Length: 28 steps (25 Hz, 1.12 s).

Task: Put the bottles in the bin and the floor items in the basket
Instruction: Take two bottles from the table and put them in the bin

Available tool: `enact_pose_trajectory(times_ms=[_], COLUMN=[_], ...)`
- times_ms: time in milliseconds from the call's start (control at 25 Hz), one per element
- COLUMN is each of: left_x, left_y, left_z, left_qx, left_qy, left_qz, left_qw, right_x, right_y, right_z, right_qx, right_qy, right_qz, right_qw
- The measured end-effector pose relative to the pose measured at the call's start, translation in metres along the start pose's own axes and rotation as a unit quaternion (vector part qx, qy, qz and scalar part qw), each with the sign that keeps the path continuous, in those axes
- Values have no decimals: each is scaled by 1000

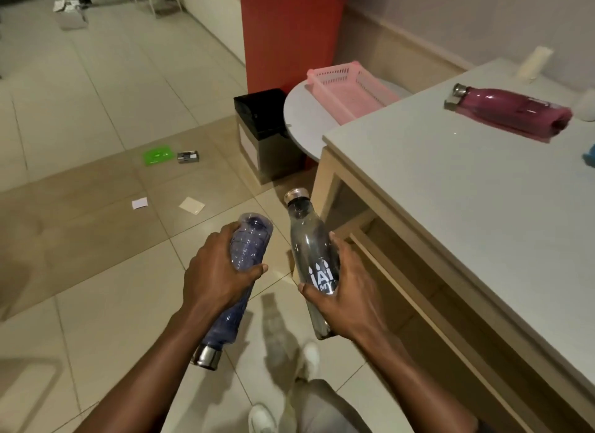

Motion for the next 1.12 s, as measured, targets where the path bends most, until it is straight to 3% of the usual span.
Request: enact_pose_trajectory(times_ms=[320,600,920,1120], left_x=[68,167,297,400], left_y=[-10,12,36,32], left_z=[-104,-189,-242,-287], left_qx=[45,127,53,12], left_qy=[75,121,201,191], left_qz=[-83,-108,-77,-94], left_qw=[993,979,975,977], right_x=[106,239,363,439], right_y=[-98,-194,-241,-284], right_z=[18,22,-19,-33], right_qx=[-17,-95,-133,-151], right_qy=[-50,-50,-57,-74], right_qz=[-72,-193,-235,-232], right_qw=[996,975,961,958])
Point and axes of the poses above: each hand's wrist, its own x-axis towards the middle knuckle, its own y-axis out of the back of the hand, z = x × y, the point moved 1 cm from there along x, towards the middle knuckle, and after that the axes turned 3 degrees about x, right-handed, at the moved point
